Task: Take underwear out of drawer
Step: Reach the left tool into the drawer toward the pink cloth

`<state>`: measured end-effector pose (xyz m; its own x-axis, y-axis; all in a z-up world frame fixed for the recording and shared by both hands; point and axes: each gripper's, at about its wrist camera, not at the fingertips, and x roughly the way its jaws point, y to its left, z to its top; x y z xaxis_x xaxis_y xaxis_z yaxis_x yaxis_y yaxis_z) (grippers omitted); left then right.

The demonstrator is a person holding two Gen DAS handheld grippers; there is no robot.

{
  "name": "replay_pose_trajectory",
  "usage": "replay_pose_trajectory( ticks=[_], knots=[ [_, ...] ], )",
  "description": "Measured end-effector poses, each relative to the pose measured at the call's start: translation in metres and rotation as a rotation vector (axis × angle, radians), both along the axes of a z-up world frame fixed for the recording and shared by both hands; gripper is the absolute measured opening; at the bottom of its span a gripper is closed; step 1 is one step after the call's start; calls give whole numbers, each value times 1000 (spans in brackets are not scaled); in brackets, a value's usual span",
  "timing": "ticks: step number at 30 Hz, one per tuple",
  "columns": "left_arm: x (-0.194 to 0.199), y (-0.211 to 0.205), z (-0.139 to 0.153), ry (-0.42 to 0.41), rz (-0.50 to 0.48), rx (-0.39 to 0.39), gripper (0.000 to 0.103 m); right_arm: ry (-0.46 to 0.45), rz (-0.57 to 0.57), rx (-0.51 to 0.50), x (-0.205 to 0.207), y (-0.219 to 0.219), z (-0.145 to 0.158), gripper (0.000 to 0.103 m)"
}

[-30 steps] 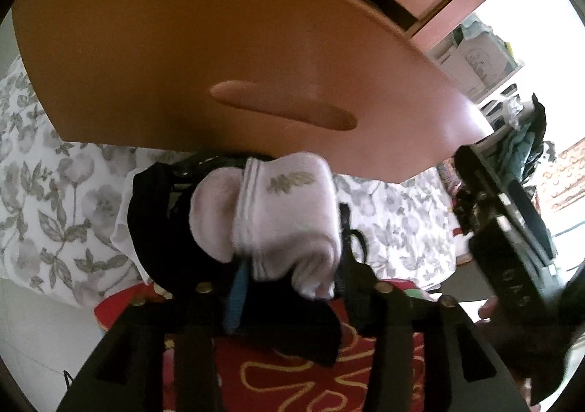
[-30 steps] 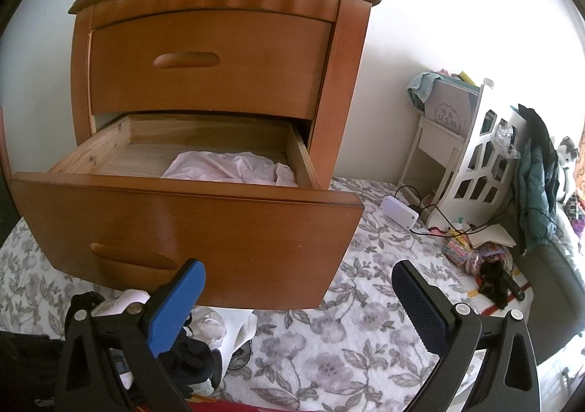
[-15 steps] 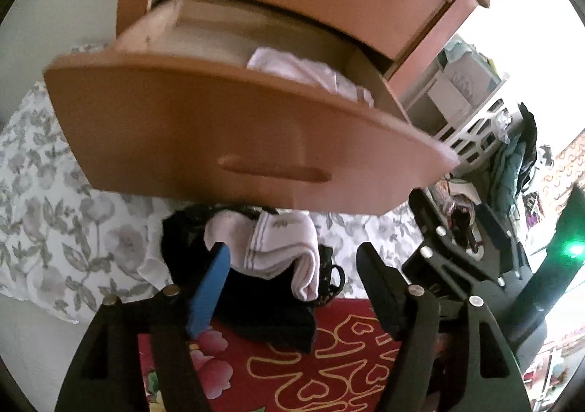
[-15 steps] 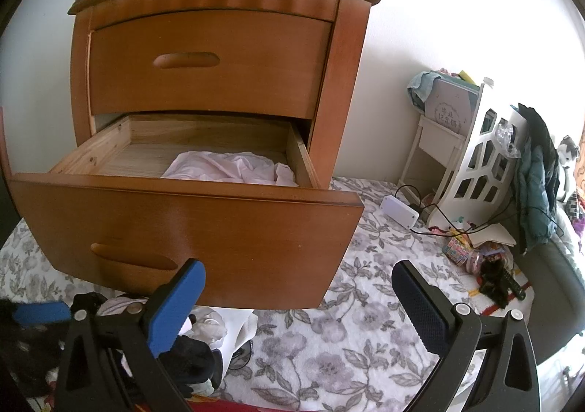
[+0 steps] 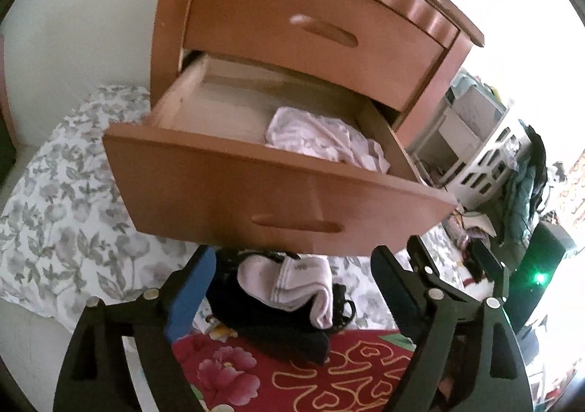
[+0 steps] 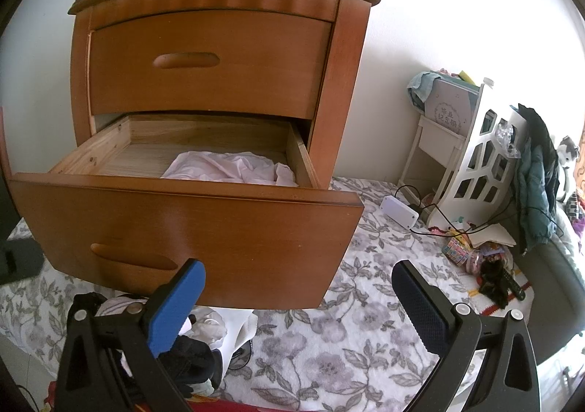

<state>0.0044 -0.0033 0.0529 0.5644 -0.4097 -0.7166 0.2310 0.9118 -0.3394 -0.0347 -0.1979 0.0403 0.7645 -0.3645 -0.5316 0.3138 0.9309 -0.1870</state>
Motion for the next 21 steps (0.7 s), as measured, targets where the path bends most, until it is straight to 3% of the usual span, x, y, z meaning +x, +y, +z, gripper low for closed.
replay_pose_trajectory(
  ticks=[6,7,21],
  knots=[
    [-2,7,6,-72,54,15,96,1,0,0,0,0,0,103],
    [-1,7,6,-74,57,16,103,1,0,0,0,0,0,103],
    [1,9,11,-143,79,-5,103,-2,-2,25,1,-3,0,103]
  ],
)
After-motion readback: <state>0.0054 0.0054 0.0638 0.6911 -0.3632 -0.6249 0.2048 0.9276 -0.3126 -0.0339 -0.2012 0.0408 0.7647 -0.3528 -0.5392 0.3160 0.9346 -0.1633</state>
